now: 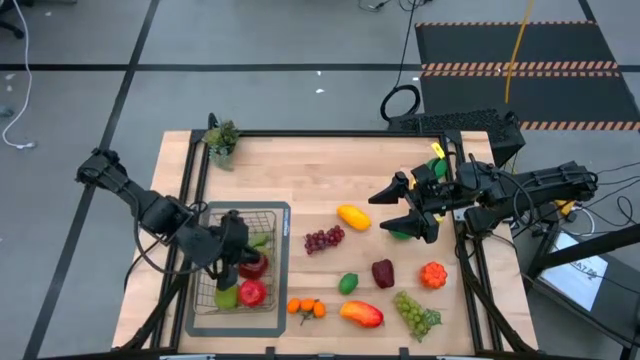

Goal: Build produce basket
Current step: Put the top dark red apple into the wire basket

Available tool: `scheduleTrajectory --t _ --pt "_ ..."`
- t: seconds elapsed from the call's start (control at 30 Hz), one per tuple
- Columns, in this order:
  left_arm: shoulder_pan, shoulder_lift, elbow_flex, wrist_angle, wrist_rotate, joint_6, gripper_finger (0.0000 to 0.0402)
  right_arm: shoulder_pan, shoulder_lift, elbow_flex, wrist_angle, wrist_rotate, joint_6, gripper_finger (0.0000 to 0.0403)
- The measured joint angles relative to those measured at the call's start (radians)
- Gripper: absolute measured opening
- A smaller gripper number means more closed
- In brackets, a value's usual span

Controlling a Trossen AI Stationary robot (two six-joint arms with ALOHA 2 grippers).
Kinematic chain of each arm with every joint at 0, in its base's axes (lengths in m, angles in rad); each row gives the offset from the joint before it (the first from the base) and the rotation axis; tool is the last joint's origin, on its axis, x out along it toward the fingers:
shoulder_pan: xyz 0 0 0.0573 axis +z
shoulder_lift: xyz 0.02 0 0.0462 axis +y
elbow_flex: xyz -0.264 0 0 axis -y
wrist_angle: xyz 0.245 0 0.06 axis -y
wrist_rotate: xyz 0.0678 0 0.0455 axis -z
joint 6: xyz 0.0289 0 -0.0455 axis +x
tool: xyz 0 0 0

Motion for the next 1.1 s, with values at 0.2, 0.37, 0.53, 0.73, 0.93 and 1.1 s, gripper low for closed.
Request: scheduleTrajectory --t 0.2,0.37,0.53,0.73,0.93,1.1 --pt "-0.046 -0.001 -0.121 0.014 0.002 -0.069 0.0013 0.000 0.000 0.000 0.000 0.000 0.020 0.0375" --pt "-0.083 -0.001 -0.249 0.163 0.003 -0.105 0.0005 0.000 0.000 0.000 0.000 0.000 0.044 0.0375" --pt "-0.097 -0.001 -0.320 0.209 0.001 -0.155 0.0013 0.000 0.000 0.000 0.000 0.000 0.051 0.0375" --pt "-0.105 -0.001 -0.326 0.132 0.002 -0.166 0.0010 0.000 0.000 0.000 0.000 0.000 0.044 0.0375" --pt "-0.105 -0.001 -0.326 0.066 0.003 -0.175 0.0026 0.000 0.000 0.000 0.000 -0.002 0.043 0.0375" --pt "-0.104 -0.001 -0.326 0.029 0.004 -0.187 0.0084 0.000 0.000 0.000 -0.001 -0.005 0.043 0.0375"
